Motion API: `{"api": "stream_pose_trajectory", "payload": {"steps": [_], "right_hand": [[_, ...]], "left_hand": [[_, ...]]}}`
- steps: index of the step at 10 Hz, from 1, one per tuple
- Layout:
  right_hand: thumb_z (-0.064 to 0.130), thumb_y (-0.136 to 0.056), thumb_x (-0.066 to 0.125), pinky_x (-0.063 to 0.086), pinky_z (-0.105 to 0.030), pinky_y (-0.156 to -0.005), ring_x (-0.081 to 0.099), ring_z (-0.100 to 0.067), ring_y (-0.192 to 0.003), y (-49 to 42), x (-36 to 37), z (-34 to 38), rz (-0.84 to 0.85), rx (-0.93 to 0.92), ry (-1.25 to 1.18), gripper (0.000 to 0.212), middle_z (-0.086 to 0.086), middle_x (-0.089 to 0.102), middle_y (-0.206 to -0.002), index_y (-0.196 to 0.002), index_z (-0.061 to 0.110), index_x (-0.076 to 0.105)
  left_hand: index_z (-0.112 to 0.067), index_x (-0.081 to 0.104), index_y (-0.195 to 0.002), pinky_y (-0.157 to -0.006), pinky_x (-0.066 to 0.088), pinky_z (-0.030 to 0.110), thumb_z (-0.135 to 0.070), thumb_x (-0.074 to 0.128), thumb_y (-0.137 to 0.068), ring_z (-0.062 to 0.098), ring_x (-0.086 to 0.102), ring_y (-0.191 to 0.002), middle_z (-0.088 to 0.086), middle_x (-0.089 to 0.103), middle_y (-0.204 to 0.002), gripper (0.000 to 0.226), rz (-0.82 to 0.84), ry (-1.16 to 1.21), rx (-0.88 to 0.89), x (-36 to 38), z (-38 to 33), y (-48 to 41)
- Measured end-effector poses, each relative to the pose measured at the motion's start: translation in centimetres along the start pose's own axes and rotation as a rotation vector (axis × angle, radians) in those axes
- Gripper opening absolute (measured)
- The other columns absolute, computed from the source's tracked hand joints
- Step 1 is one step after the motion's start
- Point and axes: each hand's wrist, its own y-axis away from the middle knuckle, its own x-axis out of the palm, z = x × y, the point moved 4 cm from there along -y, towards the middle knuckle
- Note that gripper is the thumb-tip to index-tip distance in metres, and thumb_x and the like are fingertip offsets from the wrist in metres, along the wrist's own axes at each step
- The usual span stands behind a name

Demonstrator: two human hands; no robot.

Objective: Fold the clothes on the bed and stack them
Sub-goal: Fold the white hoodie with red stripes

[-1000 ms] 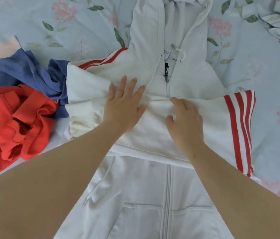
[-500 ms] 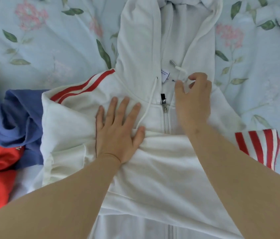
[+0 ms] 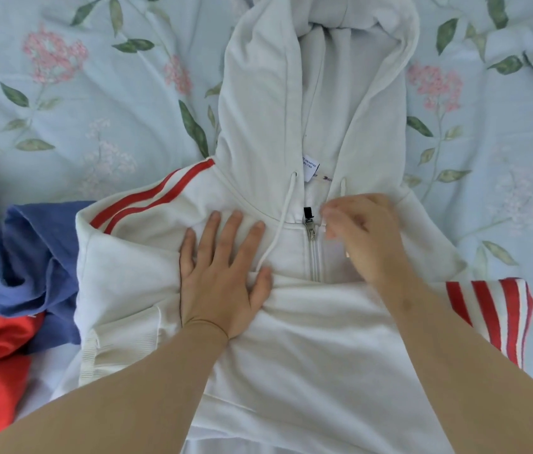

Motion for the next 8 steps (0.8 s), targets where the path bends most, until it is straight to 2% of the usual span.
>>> {"api": "stream_pose_trajectory", "payload": {"steps": [1,2,3,4,5,6,7,8], "right_hand": [[0.050,-0.077,0.043,0.039,-0.034,-0.083,0.052,-0.025,-0.086,-2.9,-0.8,1.6,-0.165,0.037,0.034,0.038,0.011,0.054,-0.057,-0.055,0.022,0.055],[0.031,-0.087,0.054,0.036,-0.025,-0.082,0.047,-0.017,-0.093,-7.6,-1.9,1.9,-0.408,0.093,-0.032,0.019,0.001,0.049,-0.101,-0.099,0.016,0.058],[0.038,-0.085,0.059,0.032,-0.027,-0.093,0.041,-0.023,-0.119,-11.7,-2.3,1.7,-0.427,0.268,-0.084,0.065,-0.006,0.036,-0.134,-0.139,0.012,0.033],[0.036,-0.082,0.060,0.034,-0.034,-0.096,0.039,-0.028,-0.126,-14.7,-2.6,0.8,-0.399,0.375,-0.033,0.081,-0.005,0.032,-0.144,-0.147,0.011,0.018],[0.009,-0.085,0.054,0.032,-0.015,-0.081,0.046,-0.023,-0.109,-15.5,-2.3,1.0,-0.279,0.449,0.053,0.049,-0.013,0.041,-0.137,-0.126,-0.011,0.035],[0.009,-0.088,0.042,0.035,-0.016,-0.075,0.047,-0.010,-0.073,-15.5,-4.6,-0.3,-0.861,0.481,-0.818,0.008,0.009,0.052,-0.085,-0.092,0.010,0.049],[-0.002,-0.073,0.029,0.039,-0.019,-0.063,0.040,-0.006,-0.058,-13.2,-3.1,2.9,-0.514,0.117,-0.728,0.039,0.014,0.048,-0.071,-0.094,0.022,0.052],[0.001,-0.079,0.037,0.046,-0.020,-0.080,0.056,-0.004,-0.084,-8.9,-3.3,4.1,-0.449,-0.025,-0.462,0.043,0.011,0.063,-0.094,-0.108,0.022,0.061]], "left_hand": [[-0.029,0.037,-0.138,-0.112,0.013,0.049,-0.049,0.036,-0.085,0.028,0.027,-0.138,0.007,0.044,-0.145,0.057,-0.006,0.008,0.002,0.1,0.1,-0.2],[-0.029,0.037,-0.138,-0.112,0.012,0.049,-0.049,0.036,-0.085,0.027,0.027,-0.138,0.007,0.044,-0.145,0.057,-0.012,0.009,0.004,0.0,0.1,-0.1],[-0.029,0.038,-0.137,-0.112,0.012,0.049,-0.049,0.036,-0.084,0.028,0.027,-0.138,0.007,0.044,-0.145,0.057,-0.027,0.012,0.010,0.2,0.1,-0.1],[-0.028,0.038,-0.137,-0.112,0.013,0.049,-0.048,0.037,-0.085,0.028,0.028,-0.137,0.008,0.044,-0.144,0.056,-0.051,0.012,0.020,0.4,0.1,-0.1],[-0.028,0.039,-0.137,-0.112,0.015,0.051,-0.048,0.038,-0.085,0.028,0.028,-0.137,0.007,0.044,-0.144,0.056,-0.071,0.021,0.028,0.5,0.1,0.0],[-0.028,0.039,-0.137,-0.112,0.015,0.051,-0.048,0.038,-0.085,0.028,0.028,-0.137,0.008,0.045,-0.144,0.056,-0.093,0.020,0.034,0.6,0.2,0.0],[-0.029,0.038,-0.137,-0.112,0.014,0.050,-0.049,0.037,-0.085,0.028,0.027,-0.137,0.008,0.046,-0.143,0.056,-0.108,0.027,0.038,0.7,0.2,-0.1],[-0.028,0.042,-0.137,-0.111,0.014,0.048,-0.049,0.036,-0.086,0.027,0.028,-0.136,0.008,0.046,-0.143,0.055,-0.103,0.037,0.028,0.7,0.3,0.1]]}}
